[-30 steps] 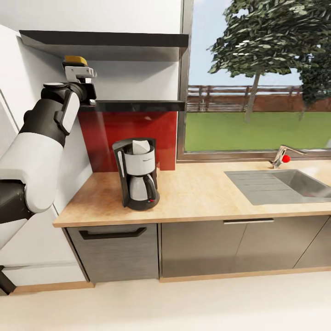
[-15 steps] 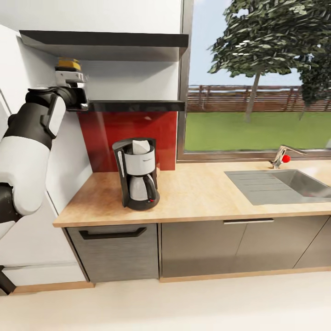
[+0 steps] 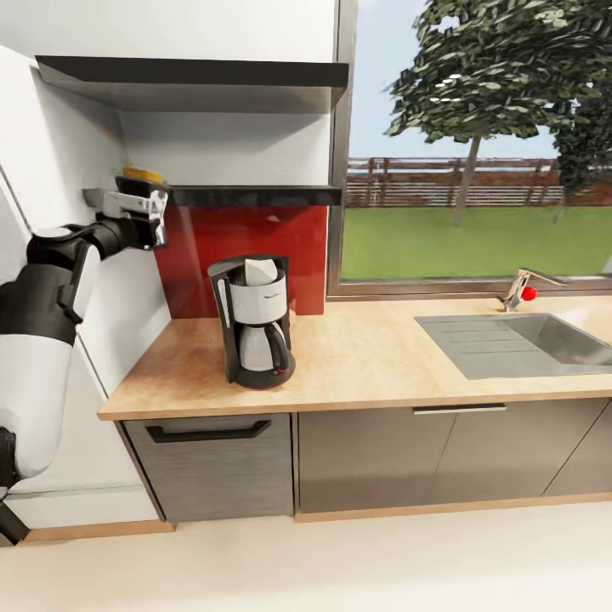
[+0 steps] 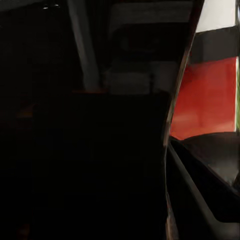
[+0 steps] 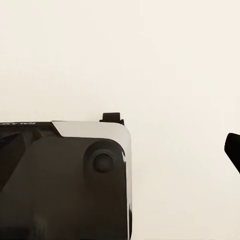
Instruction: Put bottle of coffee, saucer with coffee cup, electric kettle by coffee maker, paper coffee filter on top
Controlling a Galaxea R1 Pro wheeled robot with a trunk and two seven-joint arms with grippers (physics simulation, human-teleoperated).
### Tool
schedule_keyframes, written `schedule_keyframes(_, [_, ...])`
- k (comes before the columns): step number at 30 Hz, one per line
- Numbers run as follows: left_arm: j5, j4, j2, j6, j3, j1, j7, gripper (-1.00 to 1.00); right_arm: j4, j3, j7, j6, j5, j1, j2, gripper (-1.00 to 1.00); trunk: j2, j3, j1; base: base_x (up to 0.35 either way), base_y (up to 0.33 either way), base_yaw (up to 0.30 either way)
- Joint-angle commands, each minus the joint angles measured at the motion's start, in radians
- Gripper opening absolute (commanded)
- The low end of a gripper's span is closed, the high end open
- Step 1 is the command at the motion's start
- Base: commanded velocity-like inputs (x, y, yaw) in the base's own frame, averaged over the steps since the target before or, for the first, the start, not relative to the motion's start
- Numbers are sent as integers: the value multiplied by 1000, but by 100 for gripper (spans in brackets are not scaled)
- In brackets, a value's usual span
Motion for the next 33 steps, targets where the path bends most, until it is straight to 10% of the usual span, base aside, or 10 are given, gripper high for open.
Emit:
schedule_keyframes(1, [-3, -17, 1, 2, 1, 28, -4, -100, 1, -6, 4, -4, 3, -1, 0, 100, -2, -2, 1, 0, 0, 0])
schedule_keyframes(8, [-1, -55, 1, -22, 52, 244, 33, -100, 1, -6, 4, -4, 3, -1, 0, 100, -2, -2, 1, 0, 0, 0])
schedule_keyframes(16, [8, -29, -21, -209, 160, 427, 110, -100, 1, -6, 5, -3, 3, -1, 0, 100, -2, -2, 1, 0, 0, 0])
schedule_keyframes(33, [44, 157, -66, -359, 165, 480, 188, -100, 30, -4, 5, -1, 9, -1, -11, 100, -2, -2, 1, 0, 0, 0])
